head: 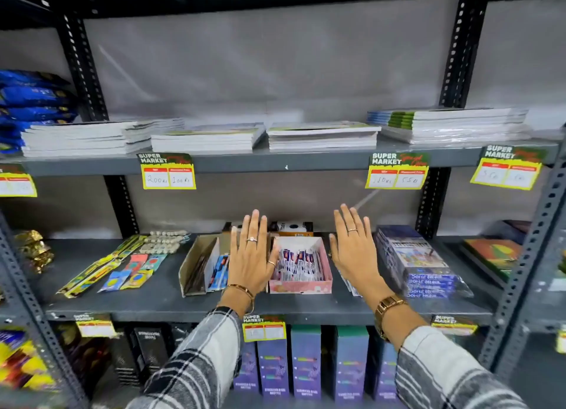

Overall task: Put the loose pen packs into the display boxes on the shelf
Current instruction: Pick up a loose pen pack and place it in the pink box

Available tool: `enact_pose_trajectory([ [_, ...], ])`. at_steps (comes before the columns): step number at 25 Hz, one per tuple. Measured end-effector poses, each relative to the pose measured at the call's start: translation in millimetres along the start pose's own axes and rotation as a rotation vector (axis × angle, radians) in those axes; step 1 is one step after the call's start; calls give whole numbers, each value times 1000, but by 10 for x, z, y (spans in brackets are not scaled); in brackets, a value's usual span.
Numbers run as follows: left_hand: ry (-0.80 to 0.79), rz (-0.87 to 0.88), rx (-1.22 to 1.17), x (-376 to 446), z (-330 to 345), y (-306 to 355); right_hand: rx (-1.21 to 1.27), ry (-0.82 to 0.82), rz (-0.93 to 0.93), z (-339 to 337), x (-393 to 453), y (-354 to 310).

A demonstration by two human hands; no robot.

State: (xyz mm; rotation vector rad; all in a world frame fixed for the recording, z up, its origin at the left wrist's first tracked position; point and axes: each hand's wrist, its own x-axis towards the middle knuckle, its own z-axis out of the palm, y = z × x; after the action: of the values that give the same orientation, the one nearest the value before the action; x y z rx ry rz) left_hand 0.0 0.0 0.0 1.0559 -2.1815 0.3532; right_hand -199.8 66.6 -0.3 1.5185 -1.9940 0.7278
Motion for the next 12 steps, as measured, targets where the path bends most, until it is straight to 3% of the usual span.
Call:
enact_pose_trajectory([
  [4,-55,45,-32,-205,409,-27,29,-325,178,332,-65,269],
  [7,-71,94,-52,-334,767,-71,-9,-437,326,628,-110,382],
  [12,-255,27,-146,-474,1142,-74,-49,-597,571,989,-53,424],
])
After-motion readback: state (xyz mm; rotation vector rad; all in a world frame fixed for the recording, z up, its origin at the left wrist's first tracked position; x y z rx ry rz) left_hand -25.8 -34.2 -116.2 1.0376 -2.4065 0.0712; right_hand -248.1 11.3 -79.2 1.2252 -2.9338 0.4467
